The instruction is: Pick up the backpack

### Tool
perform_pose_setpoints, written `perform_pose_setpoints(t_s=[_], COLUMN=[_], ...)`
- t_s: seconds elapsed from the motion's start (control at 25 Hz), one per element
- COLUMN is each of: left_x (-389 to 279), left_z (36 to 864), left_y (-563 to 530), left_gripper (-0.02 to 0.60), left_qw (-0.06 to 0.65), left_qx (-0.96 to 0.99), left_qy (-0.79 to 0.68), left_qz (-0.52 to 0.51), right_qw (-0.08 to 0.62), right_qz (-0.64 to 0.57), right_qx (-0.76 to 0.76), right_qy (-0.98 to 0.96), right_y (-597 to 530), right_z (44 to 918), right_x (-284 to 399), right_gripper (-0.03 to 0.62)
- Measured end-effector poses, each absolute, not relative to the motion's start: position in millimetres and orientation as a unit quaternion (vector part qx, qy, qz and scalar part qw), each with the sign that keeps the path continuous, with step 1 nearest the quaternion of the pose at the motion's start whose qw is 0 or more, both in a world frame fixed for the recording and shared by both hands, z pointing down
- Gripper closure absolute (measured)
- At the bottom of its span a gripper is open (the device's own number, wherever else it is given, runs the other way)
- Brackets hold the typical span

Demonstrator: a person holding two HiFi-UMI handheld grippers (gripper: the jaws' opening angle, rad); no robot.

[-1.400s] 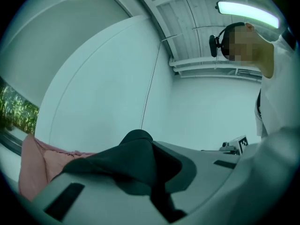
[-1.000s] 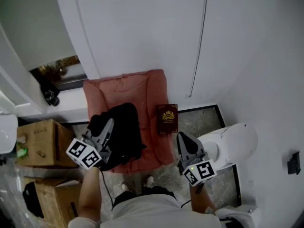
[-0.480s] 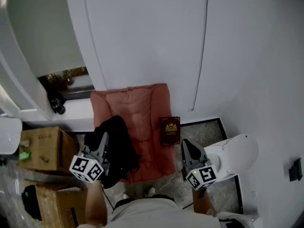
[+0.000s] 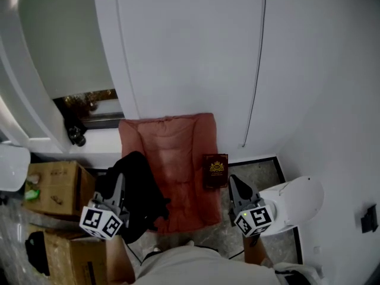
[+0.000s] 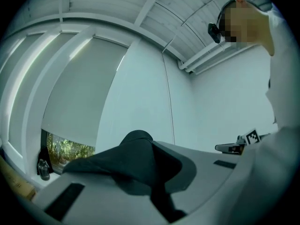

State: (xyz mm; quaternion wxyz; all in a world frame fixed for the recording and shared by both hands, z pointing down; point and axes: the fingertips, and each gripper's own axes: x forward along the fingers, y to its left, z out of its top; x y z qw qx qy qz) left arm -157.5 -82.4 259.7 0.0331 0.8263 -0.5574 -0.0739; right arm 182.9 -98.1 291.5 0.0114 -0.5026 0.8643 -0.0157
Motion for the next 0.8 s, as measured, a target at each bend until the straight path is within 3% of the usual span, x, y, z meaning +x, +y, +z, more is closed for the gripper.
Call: perform_pose_setpoints(t_s=[0.52,0.8], left_x=[-191,-200], left_z=[247,240], left_y=[-64,-66], left_gripper=[0.561,0.561], left_qw=[-0.016,-0.009], left_qx=[0.776,0.766], left_qy=[-0.626,-0.638], left_qz=[-0.069,-0.079], right_qw=[0.016,0.025], right_qz=[0.001,-0.004], right_qx=[-0.521,-0.533], right_qy=[0.853,0.846], right_y=[-113,-115], right_z=[274,277], right_x=[201,208], right_gripper=[0.574,0.574])
